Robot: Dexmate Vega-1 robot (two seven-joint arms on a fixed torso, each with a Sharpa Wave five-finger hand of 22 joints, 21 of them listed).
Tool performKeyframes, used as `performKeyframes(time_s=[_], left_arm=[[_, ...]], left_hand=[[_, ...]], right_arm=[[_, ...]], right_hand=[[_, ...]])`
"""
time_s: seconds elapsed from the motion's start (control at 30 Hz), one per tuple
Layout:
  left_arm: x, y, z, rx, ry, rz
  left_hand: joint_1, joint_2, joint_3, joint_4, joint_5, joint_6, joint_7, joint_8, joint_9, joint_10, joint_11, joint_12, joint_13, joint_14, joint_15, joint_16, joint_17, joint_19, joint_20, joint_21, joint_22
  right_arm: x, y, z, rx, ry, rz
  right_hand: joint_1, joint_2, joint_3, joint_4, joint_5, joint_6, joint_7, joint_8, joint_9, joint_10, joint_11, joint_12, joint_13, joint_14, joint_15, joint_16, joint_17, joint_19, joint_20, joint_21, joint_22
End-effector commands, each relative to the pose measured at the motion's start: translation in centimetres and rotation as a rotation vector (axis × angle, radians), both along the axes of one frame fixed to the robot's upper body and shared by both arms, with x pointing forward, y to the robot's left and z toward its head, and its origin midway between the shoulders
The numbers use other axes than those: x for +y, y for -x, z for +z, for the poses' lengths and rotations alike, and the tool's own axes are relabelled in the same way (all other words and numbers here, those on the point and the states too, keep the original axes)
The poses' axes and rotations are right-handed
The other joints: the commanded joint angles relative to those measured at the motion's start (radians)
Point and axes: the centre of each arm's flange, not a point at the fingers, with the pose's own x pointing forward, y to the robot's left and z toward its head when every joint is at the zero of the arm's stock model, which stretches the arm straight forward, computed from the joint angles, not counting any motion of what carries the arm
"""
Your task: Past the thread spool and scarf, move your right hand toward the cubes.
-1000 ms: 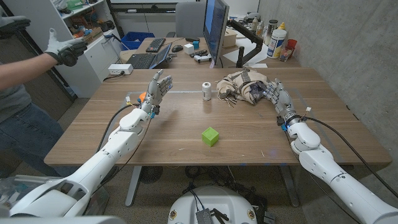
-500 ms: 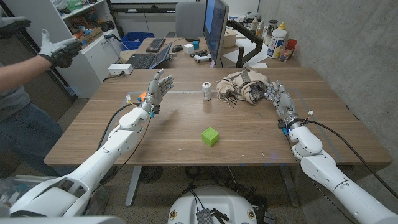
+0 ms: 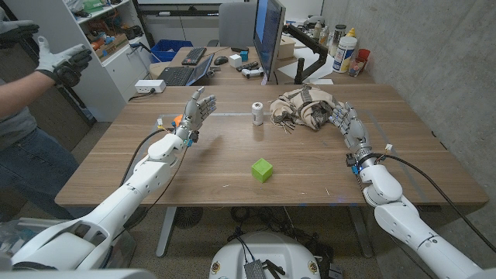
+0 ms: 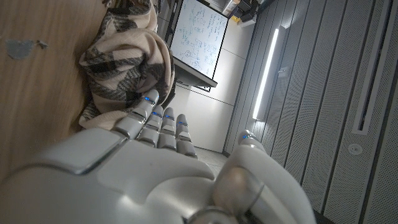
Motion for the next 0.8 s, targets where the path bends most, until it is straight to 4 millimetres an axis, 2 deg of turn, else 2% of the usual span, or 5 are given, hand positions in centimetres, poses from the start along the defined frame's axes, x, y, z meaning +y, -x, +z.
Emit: performKeyframes(time_s=[0.03,0.47,0.8], left_arm=[[-0.4,0.2,0.6,-0.004,-0.024,-0.007],[-0.3,0.5,1.2,-0.003,-0.046,0.007],[-0.9,0.3,1.6,-0.012,-0.053,0.0]], left_hand=[[0.006,0.0,-0.003,-0.003,0.007,0.009,-0.003,-0.001,0.003,0.005,0.007,0.002,0.005,0.004,0.003,0.004,0.003,-0.003,-0.033,0.002,0.006],[0.007,0.001,-0.007,-0.004,0.009,0.01,-0.002,-0.001,0.003,0.005,0.006,0.001,0.005,0.004,0.004,0.004,0.003,-0.003,-0.033,0.002,0.006],[0.008,0.002,-0.01,-0.004,0.011,0.011,-0.001,-0.001,0.004,0.006,0.007,0.002,0.005,0.004,0.004,0.004,0.003,-0.004,-0.03,0.002,0.006]], right_arm=[[0.9,1.8,-0.5,-0.051,0.008,0.024],[2.5,3.2,-0.3,-0.115,0.033,0.061],[3.4,4.1,-0.8,-0.168,0.024,0.048]], right_hand=[[0.014,0.001,0.003,-0.008,0.005,0.011,0.0,0.008,0.005,0.01,0.0,0.005,0.002,0.011,0.0,-0.002,0.005,0.012,0.001,-0.003,0.004],[0.016,0.002,-0.001,-0.011,0.006,0.018,-0.005,0.009,0.005,0.016,-0.001,0.005,0.002,0.013,-0.003,-0.003,0.005,0.015,0.0,-0.006,0.004],[0.017,0.001,-0.007,-0.014,0.009,0.028,-0.014,0.011,0.005,0.044,-0.014,0.014,0.002,0.033,-0.011,0.001,0.006,0.03,-0.001,-0.005,0.005]])
